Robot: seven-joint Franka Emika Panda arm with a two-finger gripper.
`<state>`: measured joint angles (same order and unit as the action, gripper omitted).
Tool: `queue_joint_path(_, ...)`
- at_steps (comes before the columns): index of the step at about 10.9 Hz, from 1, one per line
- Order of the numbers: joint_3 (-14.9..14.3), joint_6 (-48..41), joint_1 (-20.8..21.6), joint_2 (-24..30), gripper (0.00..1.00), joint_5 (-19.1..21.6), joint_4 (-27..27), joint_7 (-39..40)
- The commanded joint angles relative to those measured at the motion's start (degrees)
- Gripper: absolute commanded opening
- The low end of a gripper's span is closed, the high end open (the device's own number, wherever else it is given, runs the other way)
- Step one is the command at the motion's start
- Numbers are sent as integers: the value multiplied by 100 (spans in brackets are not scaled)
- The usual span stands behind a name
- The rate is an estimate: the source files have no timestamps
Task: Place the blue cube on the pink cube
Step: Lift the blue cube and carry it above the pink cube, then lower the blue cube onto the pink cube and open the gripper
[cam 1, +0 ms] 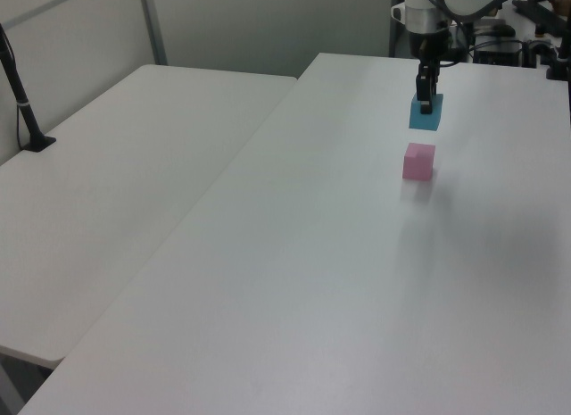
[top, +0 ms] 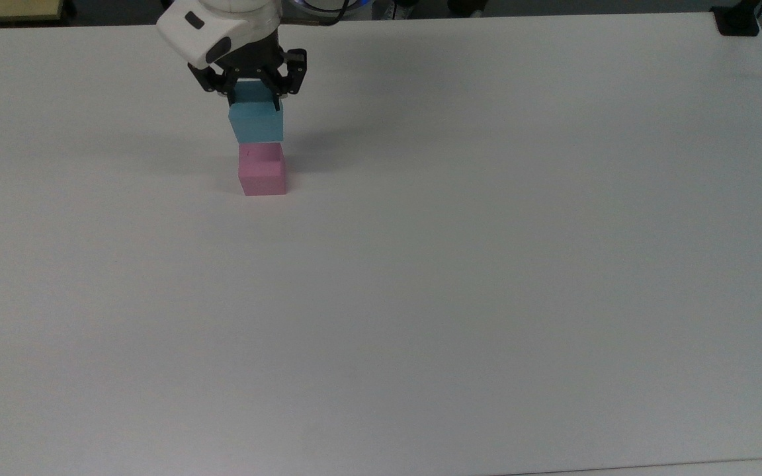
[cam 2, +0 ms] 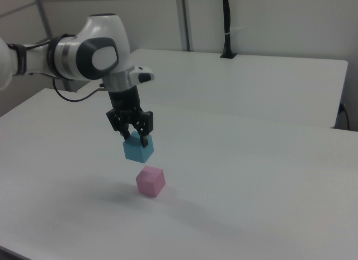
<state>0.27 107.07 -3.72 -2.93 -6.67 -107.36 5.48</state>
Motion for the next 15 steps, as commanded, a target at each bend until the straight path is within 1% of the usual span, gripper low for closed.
queue_joint_path(1, -124, 550, 47, -163, 42, 96, -276, 120)
queue_joint_path(3, -124, 753, 38, -373, 42, 87, -320, 93)
queue_joint_path(8, -124, 842, 47, -445, 43, 61, -408, 93)
queue_joint_path(9, -124, 824, 55, -445, 51, 43, -434, 85)
queue_joint_path(11, -124, 763, 38, -436, 92, 43, -417, -160)
queue_joint_path(12, -124, 754, 38, -419, 100, 43, -417, -457)
queue_joint_path(14, -124, 606, 46, -384, 100, 43, -347, -618)
queue_joint_path(15, -124, 439, 47, -349, 100, 43, -216, -645)
